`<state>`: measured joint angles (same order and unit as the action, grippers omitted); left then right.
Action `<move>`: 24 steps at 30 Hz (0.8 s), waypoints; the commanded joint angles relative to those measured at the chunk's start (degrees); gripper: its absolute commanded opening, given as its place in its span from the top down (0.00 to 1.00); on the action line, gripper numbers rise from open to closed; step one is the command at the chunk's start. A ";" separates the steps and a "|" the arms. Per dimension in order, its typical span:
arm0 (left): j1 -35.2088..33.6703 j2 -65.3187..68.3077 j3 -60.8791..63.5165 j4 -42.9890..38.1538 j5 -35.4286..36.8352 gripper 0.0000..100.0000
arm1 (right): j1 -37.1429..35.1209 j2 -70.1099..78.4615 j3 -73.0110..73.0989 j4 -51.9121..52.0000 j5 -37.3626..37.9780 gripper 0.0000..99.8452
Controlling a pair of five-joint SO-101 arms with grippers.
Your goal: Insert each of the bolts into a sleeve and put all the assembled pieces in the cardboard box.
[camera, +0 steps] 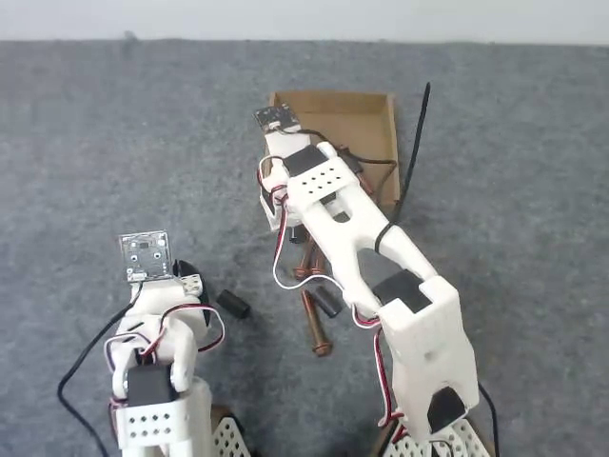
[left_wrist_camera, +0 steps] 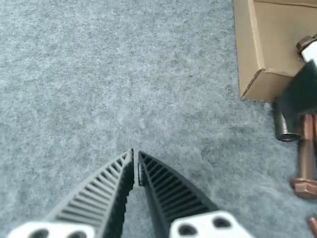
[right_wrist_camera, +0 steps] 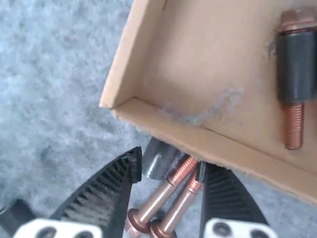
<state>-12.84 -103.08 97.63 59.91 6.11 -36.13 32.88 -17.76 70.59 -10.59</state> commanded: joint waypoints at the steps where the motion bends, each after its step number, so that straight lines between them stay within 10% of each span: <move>1: -0.35 0.00 -1.01 0.26 -0.53 0.99 | -0.57 1.19 -2.90 -1.01 -0.79 0.84; 24: -0.35 0.00 -1.01 0.26 -0.53 0.99 | -0.48 3.03 -2.99 3.12 -0.53 0.98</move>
<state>-12.84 -103.08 97.63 59.91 6.02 -37.54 38.51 -19.25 70.95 -10.77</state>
